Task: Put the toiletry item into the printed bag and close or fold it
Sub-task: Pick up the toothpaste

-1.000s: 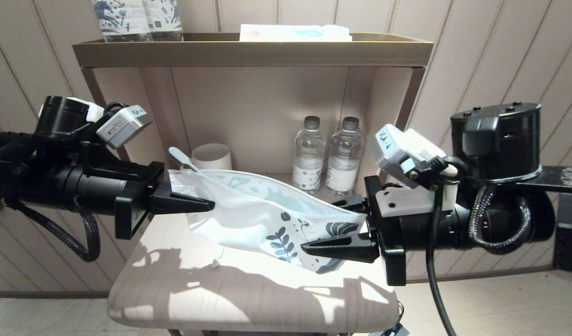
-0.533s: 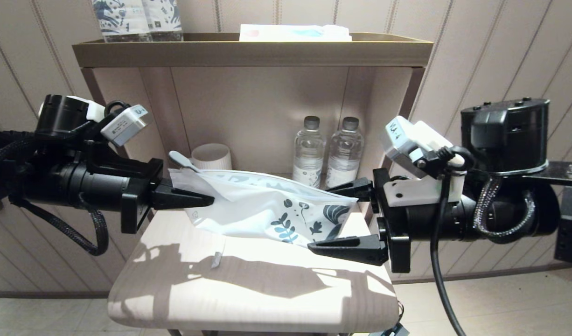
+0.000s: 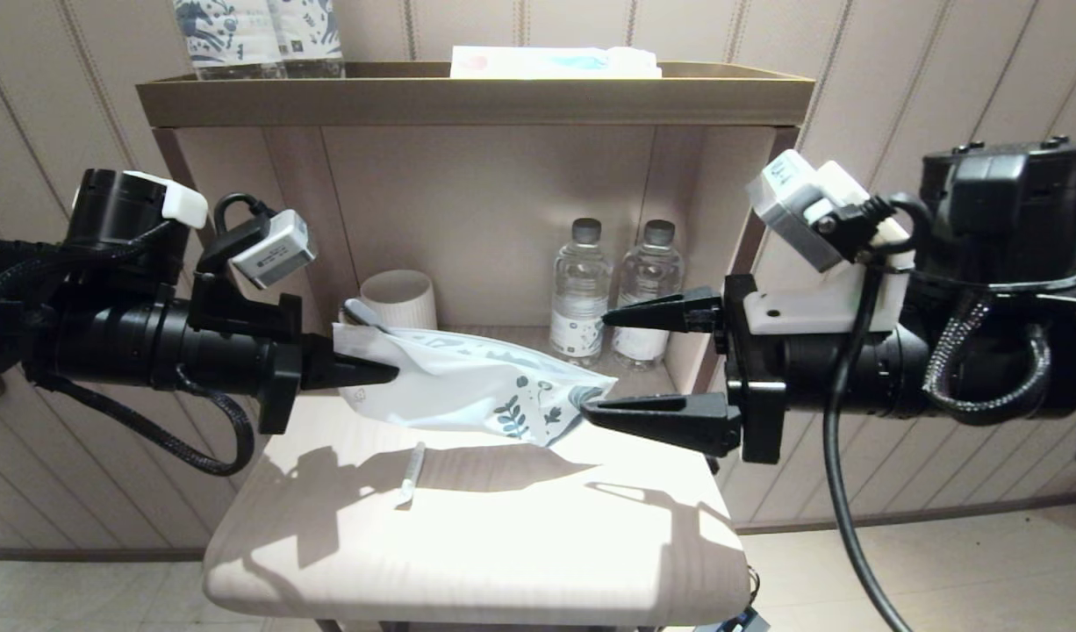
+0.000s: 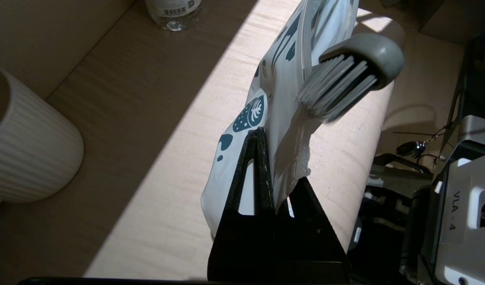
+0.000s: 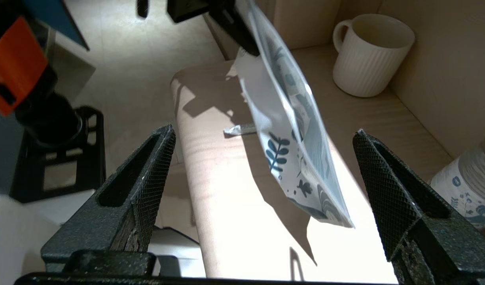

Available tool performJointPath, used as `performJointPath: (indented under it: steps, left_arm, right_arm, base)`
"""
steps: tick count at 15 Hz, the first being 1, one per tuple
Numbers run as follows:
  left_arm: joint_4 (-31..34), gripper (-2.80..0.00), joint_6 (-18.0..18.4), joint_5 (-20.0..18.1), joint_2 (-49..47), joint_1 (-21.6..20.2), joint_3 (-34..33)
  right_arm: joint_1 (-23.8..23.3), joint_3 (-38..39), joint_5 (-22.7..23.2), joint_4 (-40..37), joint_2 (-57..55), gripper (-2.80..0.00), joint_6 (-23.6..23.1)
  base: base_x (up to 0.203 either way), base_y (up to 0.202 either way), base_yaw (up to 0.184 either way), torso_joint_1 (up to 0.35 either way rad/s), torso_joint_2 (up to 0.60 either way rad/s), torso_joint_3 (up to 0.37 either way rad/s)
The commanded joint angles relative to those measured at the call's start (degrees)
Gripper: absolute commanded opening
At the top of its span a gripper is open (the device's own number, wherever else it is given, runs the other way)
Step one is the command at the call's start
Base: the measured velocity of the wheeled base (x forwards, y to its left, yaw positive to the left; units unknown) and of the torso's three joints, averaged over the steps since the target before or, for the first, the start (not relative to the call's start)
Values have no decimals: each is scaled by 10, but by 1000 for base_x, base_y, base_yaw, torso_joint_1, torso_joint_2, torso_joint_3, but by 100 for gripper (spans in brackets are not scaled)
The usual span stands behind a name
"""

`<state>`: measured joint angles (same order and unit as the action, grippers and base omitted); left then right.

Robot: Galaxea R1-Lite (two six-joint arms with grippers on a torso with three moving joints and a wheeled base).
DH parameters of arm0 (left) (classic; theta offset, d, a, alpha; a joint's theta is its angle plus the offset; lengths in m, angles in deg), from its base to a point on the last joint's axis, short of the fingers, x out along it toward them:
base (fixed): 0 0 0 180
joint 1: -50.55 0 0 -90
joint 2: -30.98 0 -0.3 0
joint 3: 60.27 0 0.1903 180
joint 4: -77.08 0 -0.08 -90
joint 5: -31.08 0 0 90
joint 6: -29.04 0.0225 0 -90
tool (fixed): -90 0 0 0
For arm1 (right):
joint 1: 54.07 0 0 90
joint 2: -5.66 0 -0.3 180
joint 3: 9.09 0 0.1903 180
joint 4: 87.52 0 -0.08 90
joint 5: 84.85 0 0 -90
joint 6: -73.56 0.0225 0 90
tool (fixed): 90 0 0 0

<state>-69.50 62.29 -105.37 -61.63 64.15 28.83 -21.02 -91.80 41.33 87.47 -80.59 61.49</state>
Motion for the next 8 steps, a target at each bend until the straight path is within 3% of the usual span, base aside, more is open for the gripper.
performJointPath:
  steps: [1,4,6,7,8]
  left_arm:
    - [1,-280,-5,7,2,13,2]
    - [0,-280,-55,16,-1,43,8]
    - [-1,-280,-88,53,-8,70,15]
    - [-3,-280,-99,68,-14,82,17]
    - [-5,-280,-102,73,-16,90,17]
  right_arm:
    - [29,-22,-43,7,-20,0,53]
    - [91,-50,-170,61,-83,0,141]
    - [127,-65,-266,117,-125,0,168]
    - [139,-76,-282,130,-135,-280,191]
    - [144,-86,-286,132,-140,-280,209]
  base:
    - [0,0,0,0,0,0]
    - [0,0,0,0,0,0]
    - [0,0,0,0,0,0]
    - [0,0,0,0,0,0]
    - [0,0,0,0,0,0]
